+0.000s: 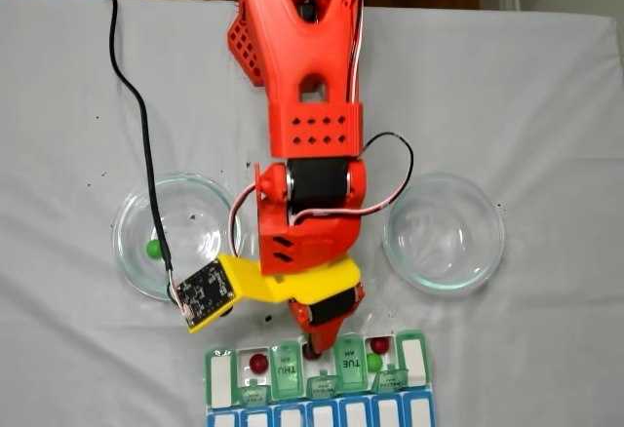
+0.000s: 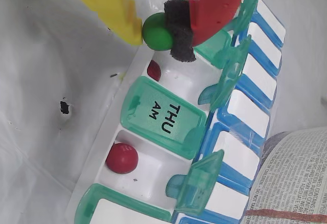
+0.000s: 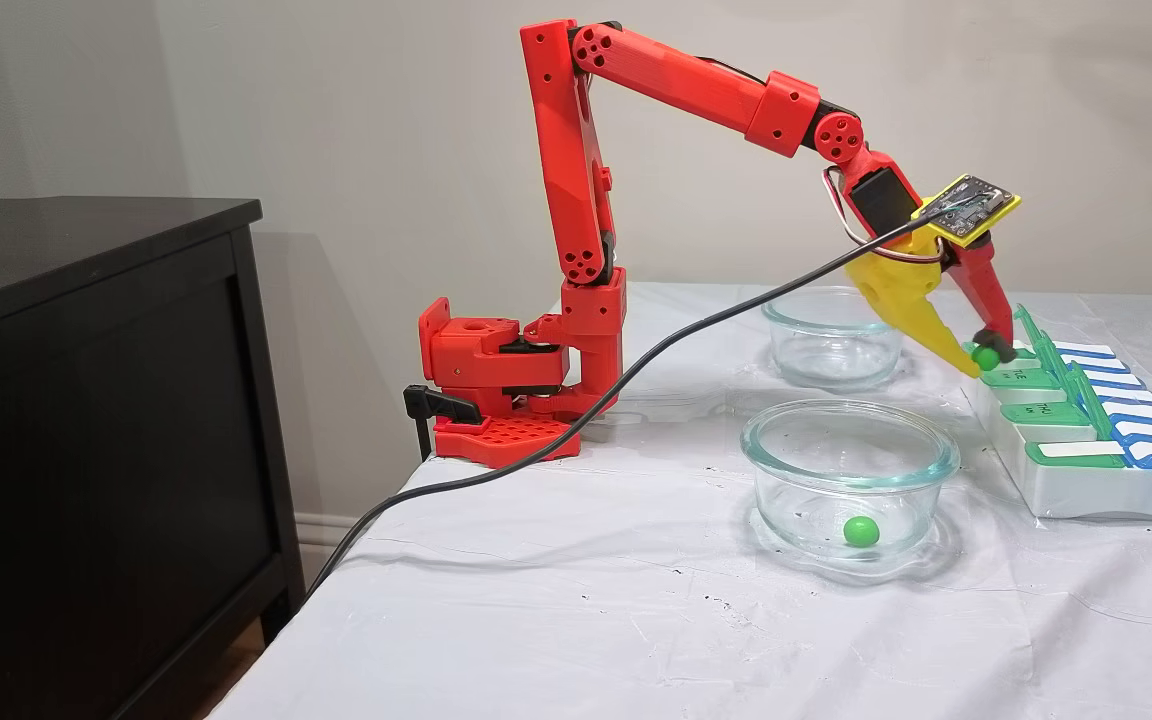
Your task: Sort medicines into box.
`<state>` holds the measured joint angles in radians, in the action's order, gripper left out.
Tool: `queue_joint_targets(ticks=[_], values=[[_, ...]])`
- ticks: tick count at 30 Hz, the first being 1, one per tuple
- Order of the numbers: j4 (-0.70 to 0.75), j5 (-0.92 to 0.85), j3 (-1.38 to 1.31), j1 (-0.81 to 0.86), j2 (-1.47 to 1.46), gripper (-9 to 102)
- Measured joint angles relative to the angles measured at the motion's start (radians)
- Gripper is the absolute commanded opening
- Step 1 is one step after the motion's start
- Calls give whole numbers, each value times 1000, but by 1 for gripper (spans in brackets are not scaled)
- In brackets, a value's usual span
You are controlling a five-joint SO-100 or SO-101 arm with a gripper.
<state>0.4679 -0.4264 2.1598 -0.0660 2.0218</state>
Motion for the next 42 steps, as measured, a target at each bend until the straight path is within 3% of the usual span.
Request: queue_joint_targets(ticks=[17,19,32,42], values=[[-170,6,-2,0,-52,0],[-176,0,-2,0,-52,7],[-181,-57,41,-31,-52,24],[-126,-81,60,-25,-9,20]])
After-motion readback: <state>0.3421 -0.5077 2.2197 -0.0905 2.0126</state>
